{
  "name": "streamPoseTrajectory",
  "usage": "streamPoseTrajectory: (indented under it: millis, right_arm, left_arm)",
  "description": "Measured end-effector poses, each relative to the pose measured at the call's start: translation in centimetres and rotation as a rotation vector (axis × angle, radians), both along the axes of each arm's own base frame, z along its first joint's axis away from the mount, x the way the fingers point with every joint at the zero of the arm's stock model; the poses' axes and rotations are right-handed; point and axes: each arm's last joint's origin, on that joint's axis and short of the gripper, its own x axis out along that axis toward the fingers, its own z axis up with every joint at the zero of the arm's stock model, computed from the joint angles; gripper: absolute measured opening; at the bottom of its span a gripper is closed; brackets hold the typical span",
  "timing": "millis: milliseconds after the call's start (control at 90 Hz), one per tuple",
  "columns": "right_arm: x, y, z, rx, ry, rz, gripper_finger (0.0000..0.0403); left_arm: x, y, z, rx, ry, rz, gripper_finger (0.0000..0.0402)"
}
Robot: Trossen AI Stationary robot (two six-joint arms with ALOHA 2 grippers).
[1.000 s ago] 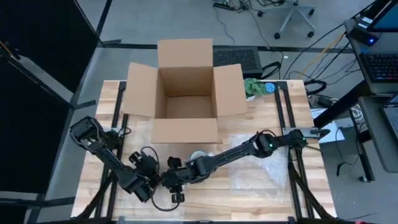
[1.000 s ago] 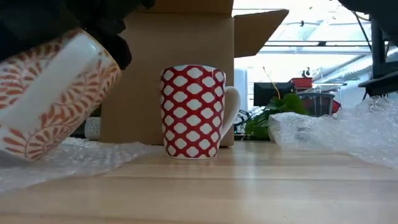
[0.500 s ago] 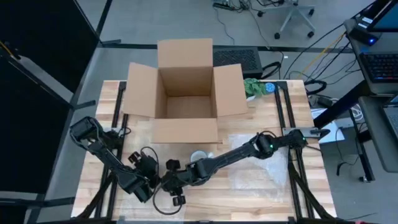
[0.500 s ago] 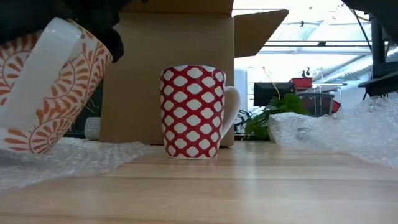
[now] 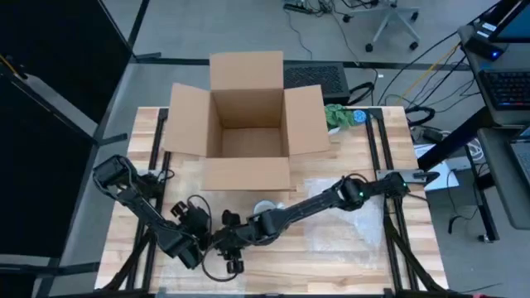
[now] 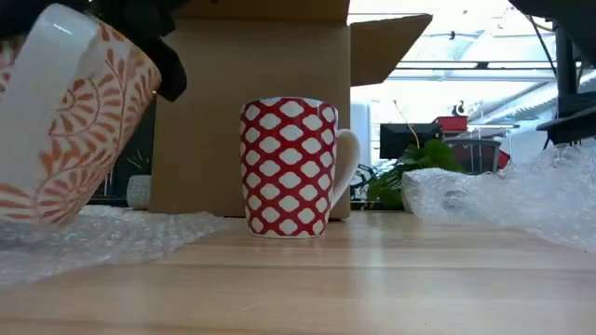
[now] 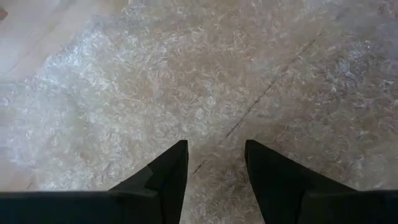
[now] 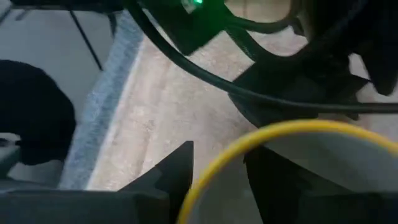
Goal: Wrap mug
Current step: Wrap the yellow mug with bubble wrap
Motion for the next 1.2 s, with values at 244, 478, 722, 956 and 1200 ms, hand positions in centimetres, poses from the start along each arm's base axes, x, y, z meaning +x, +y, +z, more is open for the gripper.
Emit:
streamPoseTrajectory:
  millis: [244,478,722,956,1200]
  right_arm:
    - [0.0,-0.2,-0.6,-0.008,0.029,0.010,0.0189]
    - [0.0,0.2,-0.5,-0.043,0.003,0.047,0.0234]
    - [0.0,0.1,-0.4,-0.079,-0.011,0.072,0.0227]
    - [-0.1,-0.3,0.8,-0.069,-0.036,0.066,0.0224]
    - [-0.2,-0.3,1.7,-0.061,-0.064,0.064,0.0224]
  left_arm:
    - [0.0,0.1,0.0,0.001,0.000,0.004,0.0150]
    - [0.0,0.1,0.0,0.002,0.001,0.003,0.0150]
    - [-0.1,0.0,0.0,-0.011,0.035,-0.012,0.0150]
    - [-0.1,0.0,0.0,-0.010,0.038,-0.013,0.0150]
    - [-0.1,0.0,0.0,-0.011,0.042,-0.014,0.0150]
